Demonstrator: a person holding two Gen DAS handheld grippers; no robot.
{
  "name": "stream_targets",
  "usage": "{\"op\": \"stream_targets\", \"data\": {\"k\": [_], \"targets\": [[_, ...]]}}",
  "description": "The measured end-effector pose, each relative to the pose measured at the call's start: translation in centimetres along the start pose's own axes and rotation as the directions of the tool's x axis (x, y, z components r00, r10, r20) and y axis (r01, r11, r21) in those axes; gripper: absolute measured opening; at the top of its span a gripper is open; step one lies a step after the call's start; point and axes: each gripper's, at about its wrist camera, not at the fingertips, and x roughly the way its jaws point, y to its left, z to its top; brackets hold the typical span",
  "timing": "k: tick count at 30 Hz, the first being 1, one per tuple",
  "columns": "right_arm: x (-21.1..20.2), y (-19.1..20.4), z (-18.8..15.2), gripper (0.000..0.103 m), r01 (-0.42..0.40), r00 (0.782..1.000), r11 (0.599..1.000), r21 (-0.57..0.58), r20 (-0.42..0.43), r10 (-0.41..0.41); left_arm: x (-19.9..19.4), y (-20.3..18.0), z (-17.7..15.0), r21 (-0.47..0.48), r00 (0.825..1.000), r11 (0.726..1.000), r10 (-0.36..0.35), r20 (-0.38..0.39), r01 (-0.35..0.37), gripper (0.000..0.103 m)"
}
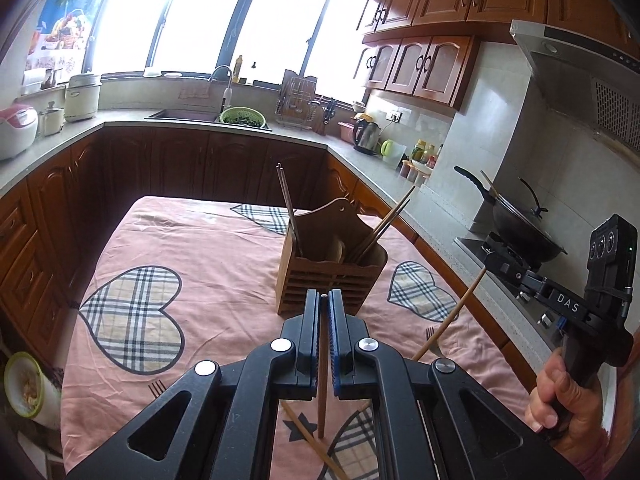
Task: Organize utensils
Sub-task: 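Lift both held chopsticks and carry them over the wooden holder with both tools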
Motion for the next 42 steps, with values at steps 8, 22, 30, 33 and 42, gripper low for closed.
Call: {"op": "stream_targets", "data": {"k": [8, 22, 30, 33, 42], "targets": [[-0.1, 0.3, 1.3, 0.004, 0.000, 0.999, 1.000, -0.011, 0.035, 0.001, -0.2, 0.0, 1.2, 0.011, 0.999, 1.000, 0.003, 0.042, -0.003, 0.002], [0.2, -0.7, 3.4, 0.004, 0.021, 0.996, 1.000, -0.010, 0.088, -0.020, 0.7, 0.8, 3.3, 0.015, 0.995, 1.000, -0.004, 0.099, 0.003, 0.002], [0.4, -1.6, 5.4, 0.004, 0.042, 0.990, 0.999, 0.000, 0.134, -0.042, 1.8, 0.7, 5.1, 0.026, 0.990, 1.000, -0.009, 0.140, 0.005, 0.002], [0.7, -1.8, 6.4, 0.004, 0.049, 0.987, 0.999, -0.002, 0.151, -0.048, 2.2, 0.7, 6.0, 0.034, 0.987, 0.999, -0.011, 0.161, 0.005, 0.002], [2.0, -2.2, 9.8, 0.004, 0.057, 0.976, 0.998, -0.002, 0.211, -0.055, 4.3, 0.6, 8.7, 0.047, 0.973, 0.999, -0.008, 0.232, -0.003, 0.002]]}}
